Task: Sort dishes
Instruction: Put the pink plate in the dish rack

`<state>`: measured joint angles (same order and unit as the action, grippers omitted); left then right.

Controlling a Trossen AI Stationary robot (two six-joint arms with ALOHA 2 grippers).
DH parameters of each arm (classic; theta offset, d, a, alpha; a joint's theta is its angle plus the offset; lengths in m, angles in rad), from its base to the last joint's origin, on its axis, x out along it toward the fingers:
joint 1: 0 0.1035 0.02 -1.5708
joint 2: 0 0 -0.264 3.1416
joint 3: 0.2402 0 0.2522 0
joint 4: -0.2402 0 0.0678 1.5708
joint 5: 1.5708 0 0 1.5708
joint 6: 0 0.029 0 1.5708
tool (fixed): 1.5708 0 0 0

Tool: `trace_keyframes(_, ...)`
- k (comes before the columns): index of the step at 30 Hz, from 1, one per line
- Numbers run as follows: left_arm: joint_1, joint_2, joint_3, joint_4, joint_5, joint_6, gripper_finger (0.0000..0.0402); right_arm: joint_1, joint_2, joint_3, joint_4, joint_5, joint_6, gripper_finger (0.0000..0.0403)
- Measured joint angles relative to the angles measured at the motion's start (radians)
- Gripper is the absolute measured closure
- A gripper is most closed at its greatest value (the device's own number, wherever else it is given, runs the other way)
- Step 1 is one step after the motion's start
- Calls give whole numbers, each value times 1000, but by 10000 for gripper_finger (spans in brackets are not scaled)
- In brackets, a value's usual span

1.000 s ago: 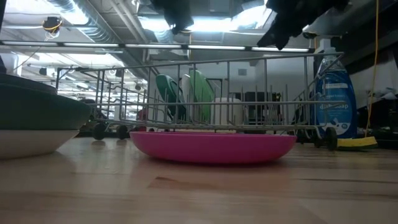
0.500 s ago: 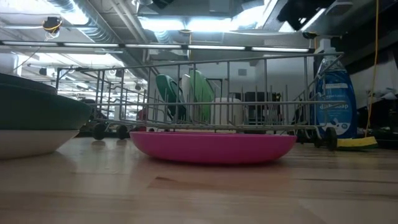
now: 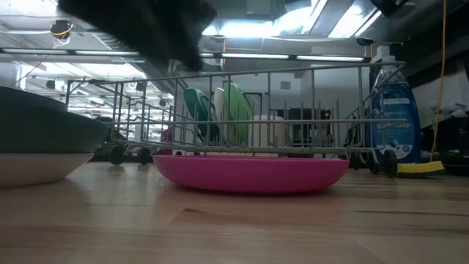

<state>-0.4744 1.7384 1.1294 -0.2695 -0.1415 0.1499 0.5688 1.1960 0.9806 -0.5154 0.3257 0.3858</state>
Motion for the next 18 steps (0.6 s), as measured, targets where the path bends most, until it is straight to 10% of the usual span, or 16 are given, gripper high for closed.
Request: trace_keyframes(18, -6, 213, 3, 51, -122, 72, 259, 40, 107, 0, 12, 30, 37, 402)
